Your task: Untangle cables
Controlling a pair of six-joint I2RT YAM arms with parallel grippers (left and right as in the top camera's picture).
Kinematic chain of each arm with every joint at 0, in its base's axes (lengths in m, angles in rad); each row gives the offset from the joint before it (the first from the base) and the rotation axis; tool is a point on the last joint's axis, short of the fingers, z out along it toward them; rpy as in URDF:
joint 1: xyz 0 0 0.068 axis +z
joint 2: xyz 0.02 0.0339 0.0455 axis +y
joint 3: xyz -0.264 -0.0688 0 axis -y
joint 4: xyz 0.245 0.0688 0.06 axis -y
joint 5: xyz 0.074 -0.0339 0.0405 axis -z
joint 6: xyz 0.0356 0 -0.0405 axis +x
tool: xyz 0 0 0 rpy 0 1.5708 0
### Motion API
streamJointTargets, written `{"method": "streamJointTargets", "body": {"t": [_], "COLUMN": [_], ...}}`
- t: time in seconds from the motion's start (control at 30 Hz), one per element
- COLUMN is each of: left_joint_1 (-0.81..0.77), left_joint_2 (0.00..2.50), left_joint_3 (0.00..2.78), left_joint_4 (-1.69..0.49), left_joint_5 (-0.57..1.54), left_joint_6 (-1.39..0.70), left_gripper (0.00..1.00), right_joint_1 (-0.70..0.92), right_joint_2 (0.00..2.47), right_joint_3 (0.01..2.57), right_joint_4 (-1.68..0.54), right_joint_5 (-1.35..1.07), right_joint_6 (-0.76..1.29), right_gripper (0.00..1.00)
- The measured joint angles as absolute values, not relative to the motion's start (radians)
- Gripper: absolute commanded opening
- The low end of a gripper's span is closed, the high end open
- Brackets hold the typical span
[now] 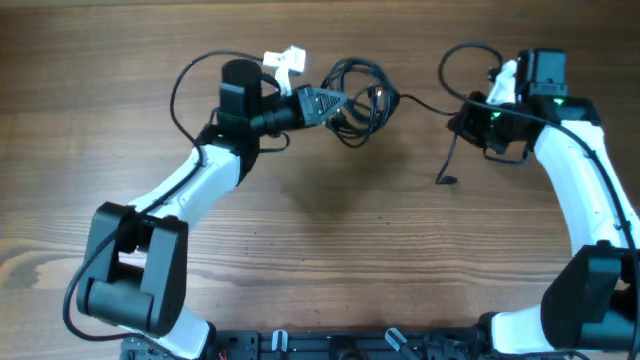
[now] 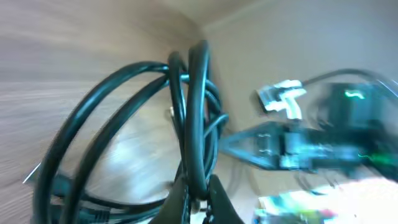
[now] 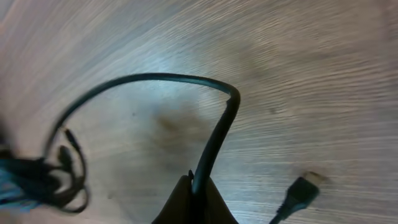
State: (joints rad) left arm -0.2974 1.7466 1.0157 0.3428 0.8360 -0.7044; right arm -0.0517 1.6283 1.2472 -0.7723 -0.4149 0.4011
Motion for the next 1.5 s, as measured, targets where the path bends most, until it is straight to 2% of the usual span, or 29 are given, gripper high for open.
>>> {"method": "streamJointTargets", "body": {"t": [0.2, 0.37, 0.4, 0.47, 0.5, 0.57, 0.67, 0.83, 0.93, 1.0, 1.1, 1.23, 1.37, 1.5], "left_joint_1": [-0.265, -0.229, -0.211, -0.190, -0.183, -0.182, -0.183, -0.183, -0.183, -0.183, -0.183, -0.183, -0.183, -0.183], "left_joint_2": [1.752, 1.752, 1.752, 1.752, 1.752, 1.752, 1.752, 1.752, 1.753, 1.753, 1.753, 1.753, 1.753, 1.753], "left_joint_3": [1.011, 1.011, 1.011, 1.011, 1.011, 1.011, 1.011, 1.012, 1.011, 1.011, 1.011, 1.012, 1.018, 1.016], "left_joint_4": [0.706, 0.795, 0.794, 0.793, 0.793, 0.790, 0.781, 0.625, 0.540, 0.531, 0.530, 0.480, 0.161, -0.030], "left_joint_5": [1.145, 1.254, 1.263, 1.272, 1.279, 1.285, 1.285, 1.231, 1.171, 1.144, 1.117, 1.062, 0.857, 0.679], "left_joint_6": [-0.903, -1.023, -1.040, -1.057, -1.062, -1.069, -1.076, -1.083, -1.083, -1.083, -1.083, -1.084, -1.163, -1.304], "left_gripper": [0.04, 0.04, 0.04, 0.04, 0.04, 0.04, 0.04, 0.04, 0.04, 0.04, 0.04, 0.04, 0.04, 0.04], "right_joint_1": [-0.009, -0.007, -0.007, -0.007, -0.007, -0.007, -0.007, -0.007, -0.007, -0.007, -0.008, -0.008, 0.045, 0.169], "right_joint_2": [1.628, 1.628, 1.628, 1.628, 1.628, 1.628, 1.628, 1.628, 1.617, 1.614, 1.614, 1.614, 1.614, 1.614], "right_joint_3": [1.246, 1.246, 1.246, 1.246, 1.246, 1.245, 1.246, 1.309, 1.332, 1.332, 1.332, 1.332, 1.332, 1.332], "right_joint_4": [-0.769, -0.770, -0.765, -0.749, -0.736, -0.702, -0.666, -0.688, -0.727, -0.737, -0.736, -0.715, -0.716, -0.714], "right_joint_5": [-0.415, -0.406, -0.406, -0.407, -0.410, -0.439, -0.523, -0.557, -0.408, -0.257, -0.163, -0.306, -0.575, -0.596], "right_joint_6": [0.394, 0.394, 0.391, 0.379, 0.363, 0.327, 0.283, 0.268, 0.344, 0.390, 0.400, 0.313, 0.194, 0.203], "right_gripper": [0.04, 0.04, 0.12, 0.38, 0.43, 0.50, 0.53, 0.59, 0.63, 0.66, 0.67, 0.64, 0.64, 0.62]}}
